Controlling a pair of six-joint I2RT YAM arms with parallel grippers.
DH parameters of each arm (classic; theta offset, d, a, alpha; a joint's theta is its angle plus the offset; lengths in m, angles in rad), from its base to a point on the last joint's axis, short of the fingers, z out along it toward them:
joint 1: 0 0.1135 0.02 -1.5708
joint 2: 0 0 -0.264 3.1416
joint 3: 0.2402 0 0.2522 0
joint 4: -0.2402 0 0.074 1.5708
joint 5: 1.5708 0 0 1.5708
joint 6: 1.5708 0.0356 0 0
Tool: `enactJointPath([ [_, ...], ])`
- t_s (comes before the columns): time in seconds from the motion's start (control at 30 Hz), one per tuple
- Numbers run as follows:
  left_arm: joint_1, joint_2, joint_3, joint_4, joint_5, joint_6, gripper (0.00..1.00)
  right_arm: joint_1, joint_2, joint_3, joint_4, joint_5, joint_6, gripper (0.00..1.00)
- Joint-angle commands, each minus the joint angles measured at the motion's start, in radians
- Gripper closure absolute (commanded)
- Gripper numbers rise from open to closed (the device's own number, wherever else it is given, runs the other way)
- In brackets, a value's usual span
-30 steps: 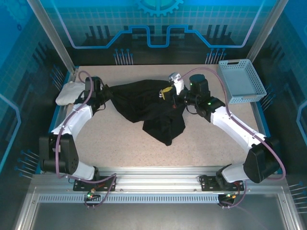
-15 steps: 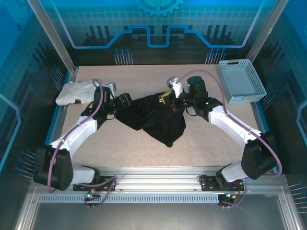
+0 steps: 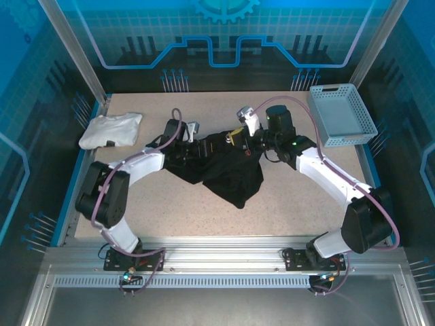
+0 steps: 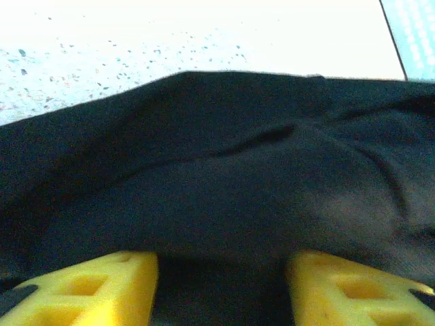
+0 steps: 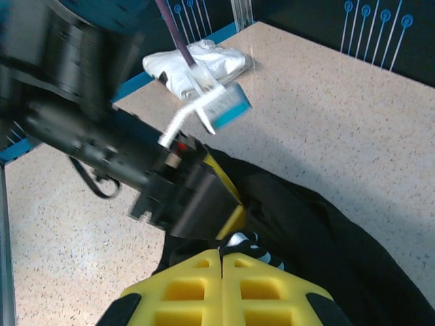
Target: Fold the inside-out t-shirt
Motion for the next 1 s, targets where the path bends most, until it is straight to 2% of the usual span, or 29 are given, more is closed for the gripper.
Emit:
enactJointPath([
  [0.0, -0.001, 0.062, 0.082, -0.017, -0.024, -0.02, 0.77, -0.016, -0.032, 0.089, 0.012, -0.028, 0.013, 1.0],
  [0.07, 0.017, 0.071, 0.101, -0.029, -0.085, -0.054, 0.96, -0.038, -0.083, 0.099, 0.009, -0.046, 0.022, 1.0],
  [0.1, 0.031, 0.066, 0.102, -0.032, -0.106, -0.072, 0.99, -0.056, -0.118, 0.091, 0.027, -0.058, 0.035, 1.0],
  [0.27, 0.089, -0.011, 0.022, 0.027, -0.189, -0.148, 1.0, -0.146, -0.27, -0.057, 0.235, -0.133, 0.162, 1.0],
  [0.43, 0.089, -0.086, -0.088, 0.083, -0.235, -0.166, 1.0, -0.155, -0.262, -0.163, 0.276, -0.147, 0.168, 1.0],
  [0.5, 0.089, -0.103, -0.122, 0.075, -0.26, -0.159, 0.94, -0.154, -0.251, -0.196, 0.278, -0.152, 0.159, 1.0],
  [0.67, 0.084, -0.23, -0.215, 0.092, -0.256, -0.136, 0.56, -0.152, -0.225, -0.259, 0.238, -0.162, 0.131, 1.0],
  [0.73, 0.065, -0.286, -0.223, 0.079, -0.236, -0.121, 0.46, -0.152, -0.221, -0.275, 0.228, -0.161, 0.127, 1.0],
  [0.83, 0.001, -0.333, -0.199, 0.04, -0.173, -0.124, 0.37, -0.142, -0.222, -0.282, 0.214, -0.151, 0.12, 1.0],
  [0.97, -0.131, -0.319, -0.148, 0.032, -0.109, -0.156, 0.29, -0.133, -0.221, -0.282, 0.21, -0.139, 0.118, 1.0],
])
